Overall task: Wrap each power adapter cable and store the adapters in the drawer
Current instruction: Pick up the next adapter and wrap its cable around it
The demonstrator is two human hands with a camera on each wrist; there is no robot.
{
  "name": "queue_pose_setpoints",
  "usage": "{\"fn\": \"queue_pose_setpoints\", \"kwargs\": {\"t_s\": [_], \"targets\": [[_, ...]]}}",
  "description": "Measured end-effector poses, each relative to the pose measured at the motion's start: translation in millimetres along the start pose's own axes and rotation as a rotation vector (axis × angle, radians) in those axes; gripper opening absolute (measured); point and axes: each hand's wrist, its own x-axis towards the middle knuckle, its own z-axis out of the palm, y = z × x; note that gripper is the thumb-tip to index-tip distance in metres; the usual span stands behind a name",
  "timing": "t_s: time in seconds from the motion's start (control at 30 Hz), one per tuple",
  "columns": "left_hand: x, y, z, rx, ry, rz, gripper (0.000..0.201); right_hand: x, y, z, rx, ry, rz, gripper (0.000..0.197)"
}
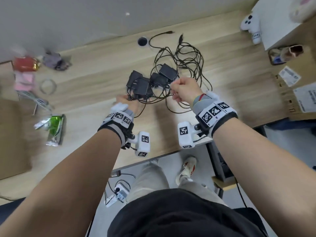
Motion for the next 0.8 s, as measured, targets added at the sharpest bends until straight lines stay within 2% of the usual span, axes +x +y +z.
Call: {"fn": "queue_pose_setpoints", "kwargs": {"t_s": [0.03,0.13,0.23,0.33,0.4,0.5,0.53,0.63,0.8], "targets": [[17.4,-10.3,-3.7,0.065,-0.021,-0.053,0.048,5.1,-1.1,10.7,-0.009,-0.005,0.014,0.017],[37.7,-18.6,-7.4,0.126,0.005,-0.092,0.083,13.3,-3.8,30.3,-0.037,-0.007,0.044,0.016],[41.4,-16.4,-9.5,0.208,-0.032,-0.048,0.092,17.3,-4.0,43.0,-0.047,-0.003,0.066,0.018],[44.1,-12.7,-12.3,0.36,-0.03,-0.106,0.088,18.4,-2.9,47.6,-0.072,0.008,0.073,0.014],[45.2,-8.5,-18.1,0.379,-0.087,-0.118,0.08,19.3,-1.6,48.6,-0.086,0.019,0.081,0.012],[49.1,-8.5,-27.4,0.377,-0.123,-0.068,0.097,17.8,-2.8,47.1,-0.109,0.029,0.083,0.01],[50.7,-9.8,-29.2,0.331,-0.13,-0.062,0.098,17.1,-3.7,46.4,-0.117,0.027,0.078,0.01],[39.6,-2.9,-41.0,0.137,-0.159,-0.059,0.08,12.8,-12.8,45.4,-0.146,-0.007,0.028,0.011],[6.9,23.9,-63.5,-0.103,-0.159,0.067,0.083,-3.5,-34.0,47.6,-0.248,-0.17,-0.097,0.004]]}}
